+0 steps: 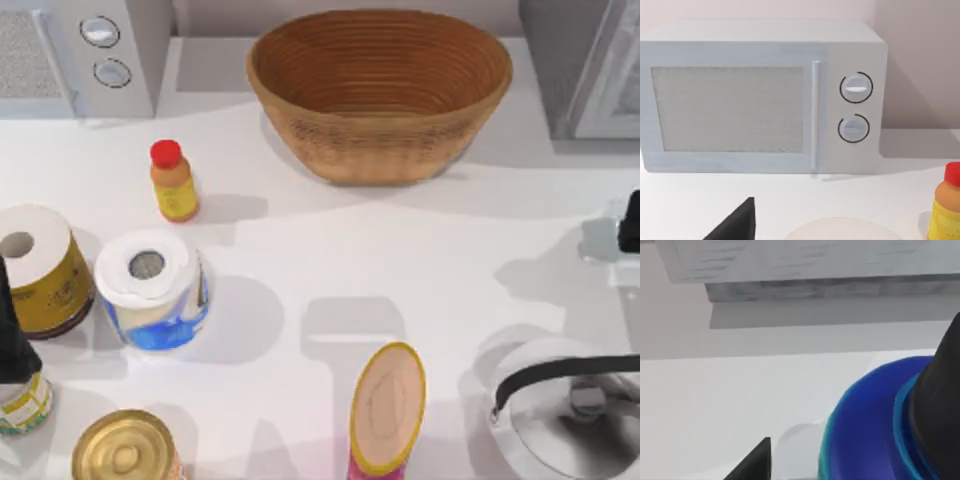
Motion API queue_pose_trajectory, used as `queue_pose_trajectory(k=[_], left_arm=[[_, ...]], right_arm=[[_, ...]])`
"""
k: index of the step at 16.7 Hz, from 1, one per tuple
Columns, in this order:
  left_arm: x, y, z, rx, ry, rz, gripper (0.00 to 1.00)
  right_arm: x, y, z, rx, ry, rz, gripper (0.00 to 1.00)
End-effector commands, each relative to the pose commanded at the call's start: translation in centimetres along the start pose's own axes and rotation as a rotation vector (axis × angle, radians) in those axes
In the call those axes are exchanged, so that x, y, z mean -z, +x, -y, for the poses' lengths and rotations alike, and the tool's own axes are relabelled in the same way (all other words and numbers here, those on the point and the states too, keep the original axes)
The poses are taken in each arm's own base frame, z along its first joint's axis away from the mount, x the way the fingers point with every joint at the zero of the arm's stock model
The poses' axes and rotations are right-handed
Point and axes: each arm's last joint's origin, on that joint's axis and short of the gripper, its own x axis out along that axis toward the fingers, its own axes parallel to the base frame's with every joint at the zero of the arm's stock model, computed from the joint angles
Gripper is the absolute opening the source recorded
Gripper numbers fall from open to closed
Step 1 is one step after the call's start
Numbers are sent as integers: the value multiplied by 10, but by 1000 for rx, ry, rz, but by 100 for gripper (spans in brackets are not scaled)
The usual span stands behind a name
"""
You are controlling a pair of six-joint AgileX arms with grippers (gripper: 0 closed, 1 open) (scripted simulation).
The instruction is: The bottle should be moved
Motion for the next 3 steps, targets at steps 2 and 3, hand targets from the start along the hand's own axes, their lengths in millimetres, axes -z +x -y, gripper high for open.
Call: queue_pose_trajectory(k=[2,3], left_arm=[[0,0,0,0,0,0,100],[0,0,0,0,0,0,100]], right_arm=[[0,0,0,0,0,0,100],[0,0,0,0,0,0,100]])
